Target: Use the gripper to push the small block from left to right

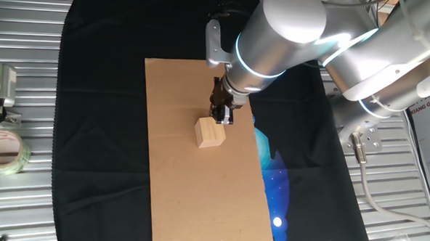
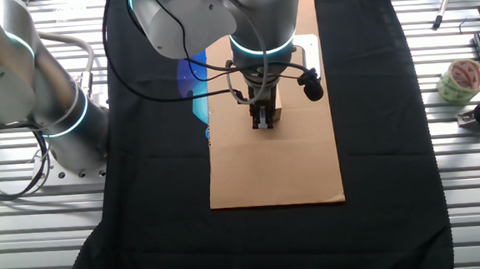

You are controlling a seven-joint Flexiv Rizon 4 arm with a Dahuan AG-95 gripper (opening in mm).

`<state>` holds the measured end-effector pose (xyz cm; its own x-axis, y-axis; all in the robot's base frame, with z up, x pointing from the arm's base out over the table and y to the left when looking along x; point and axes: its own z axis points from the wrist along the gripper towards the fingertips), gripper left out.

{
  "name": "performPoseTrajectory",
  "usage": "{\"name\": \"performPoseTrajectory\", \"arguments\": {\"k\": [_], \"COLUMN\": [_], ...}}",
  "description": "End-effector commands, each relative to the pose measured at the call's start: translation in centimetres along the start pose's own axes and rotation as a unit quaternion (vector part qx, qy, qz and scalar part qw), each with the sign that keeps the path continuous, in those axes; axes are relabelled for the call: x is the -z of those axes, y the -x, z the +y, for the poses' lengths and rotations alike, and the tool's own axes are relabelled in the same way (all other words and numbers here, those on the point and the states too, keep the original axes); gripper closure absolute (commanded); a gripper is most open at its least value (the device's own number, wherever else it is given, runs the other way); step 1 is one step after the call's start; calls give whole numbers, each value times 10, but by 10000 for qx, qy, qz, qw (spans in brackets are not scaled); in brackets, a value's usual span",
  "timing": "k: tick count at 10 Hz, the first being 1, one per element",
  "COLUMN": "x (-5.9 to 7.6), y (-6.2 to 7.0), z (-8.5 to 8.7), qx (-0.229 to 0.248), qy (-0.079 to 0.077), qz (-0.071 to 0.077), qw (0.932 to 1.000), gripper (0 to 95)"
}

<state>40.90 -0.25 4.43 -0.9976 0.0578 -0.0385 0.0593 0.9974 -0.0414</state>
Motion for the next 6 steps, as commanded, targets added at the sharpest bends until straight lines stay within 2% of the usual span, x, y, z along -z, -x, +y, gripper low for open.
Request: {"name": "performPoseTrajectory", "arguments": {"k": [1, 6], "x": [0, -1], "y": [0, 0], "z": [0, 3], "qx": [-28, -59], "qy": [-12, -41], "qz": [-12, -37], "qw": [10000, 10000], "gripper": [950, 950]}}
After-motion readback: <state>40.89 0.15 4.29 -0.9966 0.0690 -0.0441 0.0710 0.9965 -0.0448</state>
